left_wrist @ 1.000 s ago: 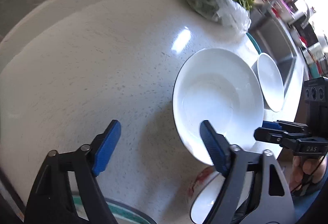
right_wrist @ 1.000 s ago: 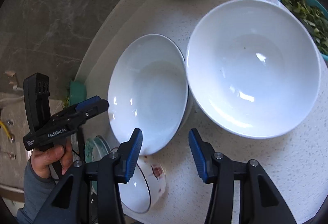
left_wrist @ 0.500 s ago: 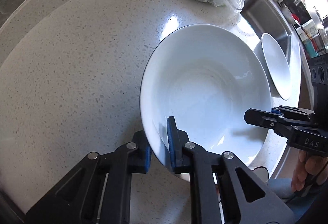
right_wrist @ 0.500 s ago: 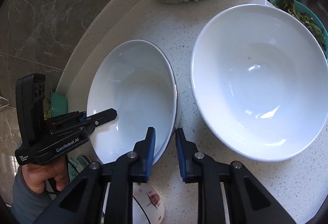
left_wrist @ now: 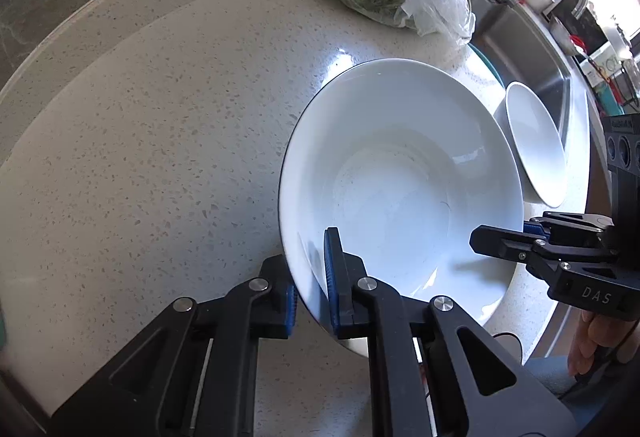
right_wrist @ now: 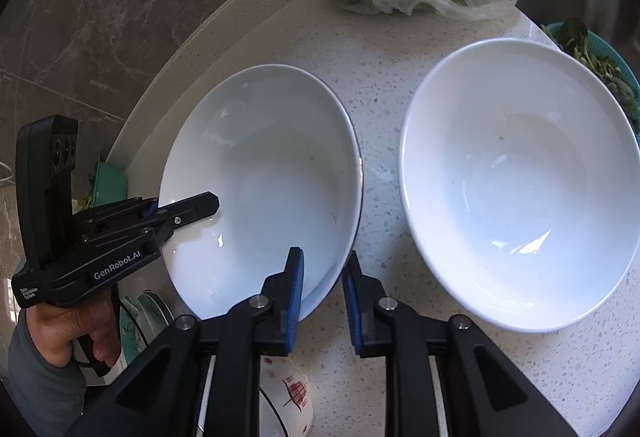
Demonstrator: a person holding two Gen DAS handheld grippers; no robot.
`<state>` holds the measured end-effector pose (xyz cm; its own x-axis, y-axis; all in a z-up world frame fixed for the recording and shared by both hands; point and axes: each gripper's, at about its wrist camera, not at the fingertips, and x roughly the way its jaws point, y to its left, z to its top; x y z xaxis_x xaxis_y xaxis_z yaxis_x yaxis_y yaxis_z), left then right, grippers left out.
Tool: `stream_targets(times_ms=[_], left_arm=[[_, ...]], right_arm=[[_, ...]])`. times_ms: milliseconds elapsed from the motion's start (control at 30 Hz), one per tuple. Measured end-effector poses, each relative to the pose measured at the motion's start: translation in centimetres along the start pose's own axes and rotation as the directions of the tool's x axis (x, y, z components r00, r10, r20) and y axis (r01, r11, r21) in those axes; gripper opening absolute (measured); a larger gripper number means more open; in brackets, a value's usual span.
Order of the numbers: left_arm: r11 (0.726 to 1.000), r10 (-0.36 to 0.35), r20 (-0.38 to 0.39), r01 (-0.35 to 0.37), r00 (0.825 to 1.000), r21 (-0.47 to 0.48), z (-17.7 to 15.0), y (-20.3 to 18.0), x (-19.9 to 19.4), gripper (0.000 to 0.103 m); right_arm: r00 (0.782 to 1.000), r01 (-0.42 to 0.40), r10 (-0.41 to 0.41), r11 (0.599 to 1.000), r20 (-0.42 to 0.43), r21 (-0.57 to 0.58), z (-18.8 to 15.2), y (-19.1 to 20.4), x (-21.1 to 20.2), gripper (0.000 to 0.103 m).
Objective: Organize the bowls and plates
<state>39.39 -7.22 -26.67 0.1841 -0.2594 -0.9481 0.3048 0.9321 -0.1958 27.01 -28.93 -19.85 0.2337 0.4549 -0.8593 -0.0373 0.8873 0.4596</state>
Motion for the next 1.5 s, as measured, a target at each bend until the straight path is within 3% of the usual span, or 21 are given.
stream_targets(times_ms=[633,833,967,1233,1500], left_arm=[[0.998,0.008,0.123,-0.001,0.992,-0.057,-2.5,-0.8,-8.2,0.010],[0.999,0.011,0.196,-0.003,0.981,-0.044,-4.1,-5.8,-12.6,0.010],[0.996,0.034,0.207,-0.015,0.978,-0.092,-5.9,-9.8,-13.5,0.010],[0.960,0.062,0.170,-0.012,0.984,-0.280,-11.5,-19.2,-11.5,0.012],[0.925,0.068,0.123,-0.016,0.990,-0.380,-17.1,-24.9,-8.0,0.013]], right_arm=[[0.999,-0.035,0.036,0.995,0.012,-0.096,-0.2,2.2,-4.6,0.022],[0.999,-0.052,0.054,0.989,0.010,-0.141,-1.5,1.5,-9.6,0.022],[0.997,-0.080,0.075,0.977,-0.031,-0.199,-2.4,-0.5,-12.5,0.022],[0.981,-0.144,0.099,0.947,-0.165,-0.288,-3.5,-6.3,-15.1,0.021],[0.959,-0.174,0.083,0.929,-0.272,-0.328,-5.2,-10.0,-15.3,0.021]])
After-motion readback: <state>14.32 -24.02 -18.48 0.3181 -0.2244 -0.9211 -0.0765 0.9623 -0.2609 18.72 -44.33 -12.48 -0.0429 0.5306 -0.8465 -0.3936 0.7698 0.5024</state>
